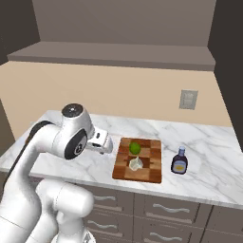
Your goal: Open the cabinet. Place the bowl and condiment on the counter. Then place the lime and garlic on the cutting board.
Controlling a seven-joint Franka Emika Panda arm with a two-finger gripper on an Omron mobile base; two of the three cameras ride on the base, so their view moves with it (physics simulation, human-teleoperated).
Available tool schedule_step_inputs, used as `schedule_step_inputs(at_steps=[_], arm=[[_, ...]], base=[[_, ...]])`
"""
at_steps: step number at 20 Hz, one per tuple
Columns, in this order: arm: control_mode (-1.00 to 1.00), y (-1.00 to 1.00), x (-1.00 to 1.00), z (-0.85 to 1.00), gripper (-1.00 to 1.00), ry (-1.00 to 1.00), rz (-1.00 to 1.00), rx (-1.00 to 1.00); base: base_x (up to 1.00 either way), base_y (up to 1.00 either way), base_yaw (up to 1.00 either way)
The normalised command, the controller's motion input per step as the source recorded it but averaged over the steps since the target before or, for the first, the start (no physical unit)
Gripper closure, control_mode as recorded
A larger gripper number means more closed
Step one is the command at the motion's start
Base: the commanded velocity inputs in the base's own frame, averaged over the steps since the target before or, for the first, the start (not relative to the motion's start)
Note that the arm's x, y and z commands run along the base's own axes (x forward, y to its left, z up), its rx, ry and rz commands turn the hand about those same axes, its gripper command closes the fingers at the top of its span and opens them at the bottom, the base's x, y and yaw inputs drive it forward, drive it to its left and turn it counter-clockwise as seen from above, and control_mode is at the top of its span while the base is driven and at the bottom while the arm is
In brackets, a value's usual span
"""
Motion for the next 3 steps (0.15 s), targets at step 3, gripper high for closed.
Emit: schedule_step_inputs(at_steps=[3], arm=[[-1.0,0.02,-0.81,0.27,-1.0,0.0,-0.12,0.0]], base=[[0.0,0.0,0.0]])
